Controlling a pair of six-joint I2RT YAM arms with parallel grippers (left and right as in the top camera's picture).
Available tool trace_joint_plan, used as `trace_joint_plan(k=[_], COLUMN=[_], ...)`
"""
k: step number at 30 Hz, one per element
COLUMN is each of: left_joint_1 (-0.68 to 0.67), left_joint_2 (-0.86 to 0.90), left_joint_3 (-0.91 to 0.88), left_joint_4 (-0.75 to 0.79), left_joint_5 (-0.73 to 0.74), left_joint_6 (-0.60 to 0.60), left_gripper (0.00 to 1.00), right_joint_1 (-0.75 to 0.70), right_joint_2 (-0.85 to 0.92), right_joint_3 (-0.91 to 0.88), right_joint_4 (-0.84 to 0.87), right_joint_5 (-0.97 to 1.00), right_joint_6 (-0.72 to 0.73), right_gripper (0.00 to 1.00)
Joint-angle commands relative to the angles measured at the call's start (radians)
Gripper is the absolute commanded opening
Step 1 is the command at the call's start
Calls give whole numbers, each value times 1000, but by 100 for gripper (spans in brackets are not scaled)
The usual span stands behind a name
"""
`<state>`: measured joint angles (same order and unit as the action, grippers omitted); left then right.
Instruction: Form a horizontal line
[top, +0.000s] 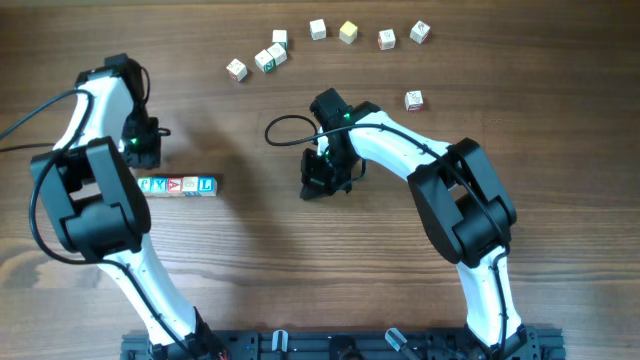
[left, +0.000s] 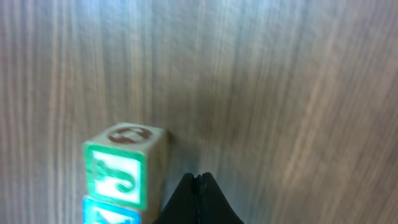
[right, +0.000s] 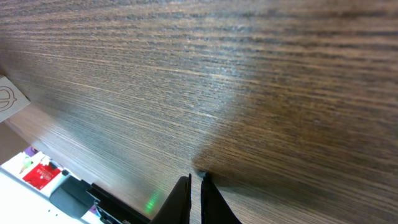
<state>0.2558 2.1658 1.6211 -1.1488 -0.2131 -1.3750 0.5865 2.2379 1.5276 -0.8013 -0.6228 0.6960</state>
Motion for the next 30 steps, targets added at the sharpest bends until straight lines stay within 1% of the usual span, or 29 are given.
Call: trace_joint_plan(k=[1,20,30], left_joint_1=[18,17,17], left_joint_2=[10,10,10], left_joint_3=[-6,-6,-6], left_joint_4=[-19,-72,-75], left_joint_5=[-27,-27,-23], left_joint_6=[-5,-5,-5], left_gripper=[4,4,4], right_joint_1=[-10,-10,-10], right_joint_2=[77,77,77], right_joint_3=[-43,-43,-43], right_joint_4=[-4,-4,-4], right_joint_5=[278,278,278], right_joint_6=[13,13,13], right_gripper=[10,10,10])
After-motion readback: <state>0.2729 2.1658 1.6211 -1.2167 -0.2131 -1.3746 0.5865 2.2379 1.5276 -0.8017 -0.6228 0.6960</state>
